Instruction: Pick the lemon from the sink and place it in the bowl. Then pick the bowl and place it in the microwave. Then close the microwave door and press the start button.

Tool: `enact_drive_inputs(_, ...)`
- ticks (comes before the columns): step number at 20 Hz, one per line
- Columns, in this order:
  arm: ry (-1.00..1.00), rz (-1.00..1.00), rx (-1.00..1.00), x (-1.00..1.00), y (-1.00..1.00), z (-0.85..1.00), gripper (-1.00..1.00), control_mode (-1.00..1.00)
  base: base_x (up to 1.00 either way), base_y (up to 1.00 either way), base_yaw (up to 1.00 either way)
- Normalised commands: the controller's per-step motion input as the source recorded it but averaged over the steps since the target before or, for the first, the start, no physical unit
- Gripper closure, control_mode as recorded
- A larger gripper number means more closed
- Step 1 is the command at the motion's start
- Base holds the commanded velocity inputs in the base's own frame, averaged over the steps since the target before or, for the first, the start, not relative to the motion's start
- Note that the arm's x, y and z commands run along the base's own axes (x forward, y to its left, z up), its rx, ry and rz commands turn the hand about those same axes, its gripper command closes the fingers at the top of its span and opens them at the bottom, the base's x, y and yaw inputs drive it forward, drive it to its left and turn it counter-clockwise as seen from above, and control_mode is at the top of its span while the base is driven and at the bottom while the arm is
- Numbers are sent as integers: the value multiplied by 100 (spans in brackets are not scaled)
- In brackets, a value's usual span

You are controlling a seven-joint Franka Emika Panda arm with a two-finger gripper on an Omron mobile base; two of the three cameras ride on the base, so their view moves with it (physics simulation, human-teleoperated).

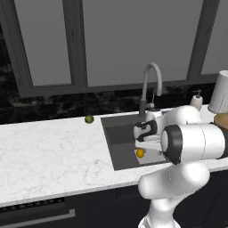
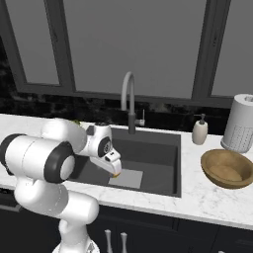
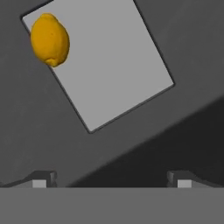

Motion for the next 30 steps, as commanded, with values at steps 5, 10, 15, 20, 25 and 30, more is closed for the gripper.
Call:
enact_drive_inputs(5, 0, -3, 0, 30, 13, -30, -100, -100, 0, 0, 0)
enact_drive_inputs(10, 0, -2, 0, 29, 8, -22, -100, -100, 0, 0, 0)
enact_drive_inputs(15, 0, 0, 0, 25, 0, -20, -100, -100, 0, 0, 0)
enact_drive_inputs(20, 0, 0, 0, 34, 0, -25, -100, -100, 0, 0, 0)
enact_drive_inputs(25, 0, 0, 0, 35, 0, -28, -100, -100, 0, 0, 0)
enact_drive_inputs(30, 0, 0, 0, 34, 0, -32, -100, -100, 0, 0, 0)
